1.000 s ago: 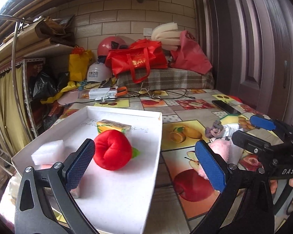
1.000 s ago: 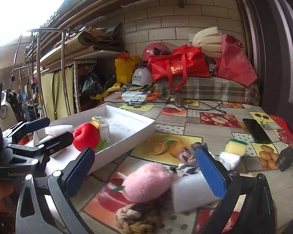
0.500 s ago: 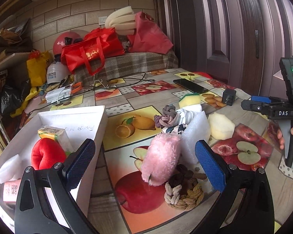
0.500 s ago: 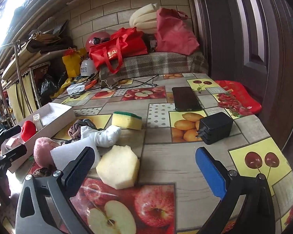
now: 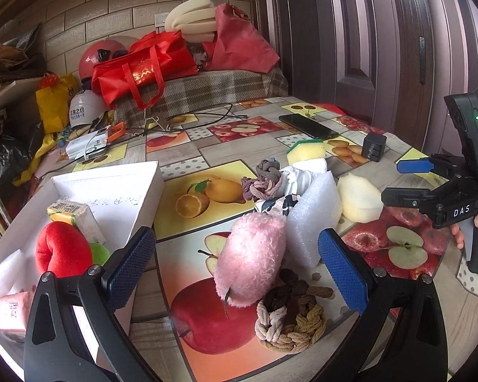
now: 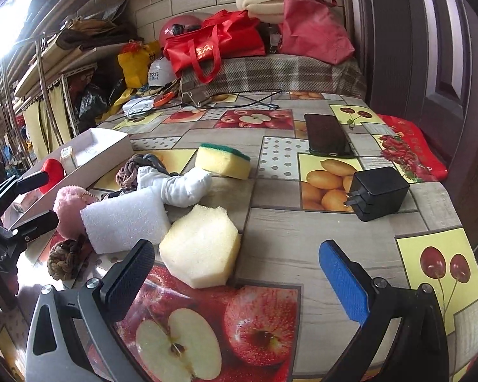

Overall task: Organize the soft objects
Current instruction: 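Grasp the pink fuzzy ball with the left gripper while the right gripper grasps the yellow sponge, then carry the pink ball and yellow sponge over to the white box with both grippers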

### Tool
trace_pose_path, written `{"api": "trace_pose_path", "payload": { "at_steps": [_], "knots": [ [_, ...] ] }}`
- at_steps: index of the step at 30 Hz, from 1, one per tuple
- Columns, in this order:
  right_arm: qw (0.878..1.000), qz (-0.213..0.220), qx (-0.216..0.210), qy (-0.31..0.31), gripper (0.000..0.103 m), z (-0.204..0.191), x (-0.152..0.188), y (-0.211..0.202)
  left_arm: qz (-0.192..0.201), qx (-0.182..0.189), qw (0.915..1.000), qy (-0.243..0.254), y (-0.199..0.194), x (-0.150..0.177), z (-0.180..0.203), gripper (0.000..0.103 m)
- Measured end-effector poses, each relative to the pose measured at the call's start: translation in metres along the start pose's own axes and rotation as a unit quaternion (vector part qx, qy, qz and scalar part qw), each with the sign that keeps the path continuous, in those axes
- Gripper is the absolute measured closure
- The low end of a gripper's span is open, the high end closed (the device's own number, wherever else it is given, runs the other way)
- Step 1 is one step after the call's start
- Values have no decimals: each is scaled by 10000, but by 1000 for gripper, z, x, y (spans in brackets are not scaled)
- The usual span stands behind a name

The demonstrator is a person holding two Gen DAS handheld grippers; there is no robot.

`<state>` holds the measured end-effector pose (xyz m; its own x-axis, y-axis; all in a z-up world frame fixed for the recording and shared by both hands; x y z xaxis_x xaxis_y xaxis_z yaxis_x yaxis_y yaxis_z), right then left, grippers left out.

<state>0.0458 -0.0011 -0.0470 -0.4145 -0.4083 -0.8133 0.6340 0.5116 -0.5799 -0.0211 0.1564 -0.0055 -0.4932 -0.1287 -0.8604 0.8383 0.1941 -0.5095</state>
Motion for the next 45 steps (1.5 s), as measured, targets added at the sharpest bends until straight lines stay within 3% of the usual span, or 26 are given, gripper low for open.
{"api": "trace_pose_path", "payload": {
  "at_steps": [11,17,19,20,23,29,33,39,45],
  "knots": [
    [9957,-662,-172,-626,1,-27,1,40,-319,82,9993,166,12,7,7,0],
    [9927,-990,-355,-596,14,-30,9,52,-850,130,9962,169,35,16,12,1],
    [9930,-942,-313,-642,33,-30,6,51,-932,236,9953,79,40,17,14,13],
    [9931,-922,-287,-668,37,-30,5,51,-973,289,9948,56,42,17,15,24],
    [9935,-916,-235,-637,40,-26,4,51,-977,361,9946,-23,46,14,22,40],
    [9952,-919,128,-320,41,6,-4,59,-1031,353,9937,-246,73,-1,37,46],
    [9963,-842,170,27,41,22,-7,58,-854,377,9953,-266,69,-7,39,56],
    [9982,-460,270,255,41,29,-14,43,-490,443,9961,-580,53,-15,29,62],
    [9972,412,496,391,41,38,-30,9,259,153,9987,-414,22,-27,30,62]
  ]
}}
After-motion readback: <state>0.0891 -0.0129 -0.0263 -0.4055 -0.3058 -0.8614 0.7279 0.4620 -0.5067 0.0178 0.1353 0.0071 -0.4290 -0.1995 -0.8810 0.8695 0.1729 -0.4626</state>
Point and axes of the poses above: each gripper's, at about its wrist camera, not at the fingertips, and y roughly the way its jaws point, z to its right, x to its underside, the point moved 10 cm from there along y, roughly the way its jaws point, and after that the axes turned 5 degrees about -y, right-handed, at the moved point
